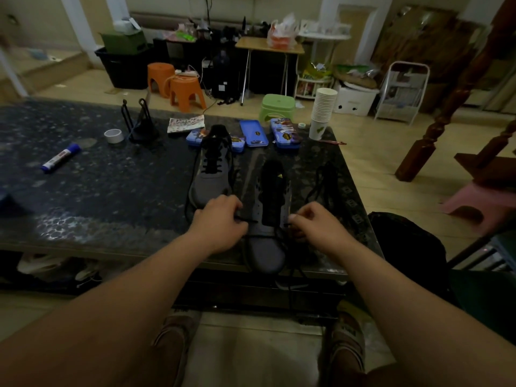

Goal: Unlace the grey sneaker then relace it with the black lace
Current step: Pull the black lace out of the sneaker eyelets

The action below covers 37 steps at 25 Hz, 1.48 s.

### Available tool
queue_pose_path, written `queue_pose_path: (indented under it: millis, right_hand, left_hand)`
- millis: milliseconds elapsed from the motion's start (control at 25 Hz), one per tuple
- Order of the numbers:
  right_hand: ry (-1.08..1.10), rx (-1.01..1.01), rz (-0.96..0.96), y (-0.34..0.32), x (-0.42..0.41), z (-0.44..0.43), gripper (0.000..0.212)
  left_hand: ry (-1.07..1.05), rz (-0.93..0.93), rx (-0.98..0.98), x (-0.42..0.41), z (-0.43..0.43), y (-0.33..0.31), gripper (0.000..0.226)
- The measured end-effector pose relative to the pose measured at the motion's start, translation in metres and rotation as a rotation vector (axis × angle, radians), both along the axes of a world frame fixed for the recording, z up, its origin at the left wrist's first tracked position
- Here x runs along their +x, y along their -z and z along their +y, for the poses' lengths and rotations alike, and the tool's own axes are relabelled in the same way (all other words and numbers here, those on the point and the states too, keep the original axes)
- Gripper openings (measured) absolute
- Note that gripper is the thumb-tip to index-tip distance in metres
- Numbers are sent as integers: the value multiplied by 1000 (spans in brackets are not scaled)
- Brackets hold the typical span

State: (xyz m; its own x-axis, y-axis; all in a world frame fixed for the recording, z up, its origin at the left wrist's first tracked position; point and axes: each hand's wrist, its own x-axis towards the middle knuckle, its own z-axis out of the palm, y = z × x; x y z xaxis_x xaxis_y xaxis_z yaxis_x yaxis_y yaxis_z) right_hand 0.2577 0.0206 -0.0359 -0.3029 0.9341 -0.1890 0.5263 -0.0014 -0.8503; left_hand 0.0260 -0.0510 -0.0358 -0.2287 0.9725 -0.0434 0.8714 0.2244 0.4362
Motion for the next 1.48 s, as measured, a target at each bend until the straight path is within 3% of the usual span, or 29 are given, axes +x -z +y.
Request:
queue_pose_path:
  millis: [40, 120, 240, 280, 360, 440, 520, 680, 760, 840, 920, 1000, 1080, 1160, 1200, 1320, 1400, 1480]
  right_hand:
    - [-76, 57, -100, -3, -3, 1, 29]
    - [-223, 119, -271, -6, -4, 2, 31]
    - [-200, 66, -183, -4, 1, 4, 30]
    - [-100, 52, -129, -2, 6, 7, 29]
    - [127, 26, -59, 0, 22, 11, 25]
    - [197, -3, -54, 2, 36, 12, 27]
    - [87, 42, -167, -1, 34, 9, 30]
    - [-214, 281, -335, -7, 3, 1, 30]
    - [-296, 311, -337, -6, -2, 2, 28]
    - [-311, 294, -296, -5, 0, 3, 26]
    - [-307, 290, -280, -5, 1, 4, 25]
    - [-294, 269, -280, -3, 0, 3, 25]
    - [-258, 228, -257, -1, 1, 3, 25]
    - [-149, 207, -241, -1, 11, 7, 26]
    - [-73, 205, -243, 0, 19, 9, 26]
    - [66, 197, -297, 4, 40, 15, 26]
    - [2, 217, -321, 6, 36, 13, 27]
    - [-110, 282, -332, 4, 20, 10, 27]
  left_hand:
    - [77, 134, -41, 6, 2, -6, 29]
    - [164, 160, -92, 15, 5, -7, 20]
    - [146, -211, -73, 12, 7, 5, 30]
    - [55, -340, -6, 3, 7, 8, 31]
    - [-161, -401, 133, -23, 3, 13, 30]
    - [-227, -296, 137, -34, -7, 15, 28]
    - [-139, -148, 80, -21, -11, 14, 26]
    - [62, 51, 3, 15, -1, 5, 72]
    - [97, 146, 65, 18, 3, 2, 83]
    - [134, 301, 126, 15, 3, 0, 79]
    - [210, 416, 69, 12, 6, -1, 56]
    - [296, 363, -49, 12, 11, 2, 37]
    - [294, 121, -80, 8, 15, 10, 33]
    - [134, -179, 26, -5, 12, 16, 39]
    - [20, -232, 94, -15, 7, 18, 40]
    - [-138, -61, 178, -32, -12, 18, 33]
    - [-118, 67, 206, -17, -16, 14, 23]
    - [-12, 118, 174, 7, -10, 9, 34]
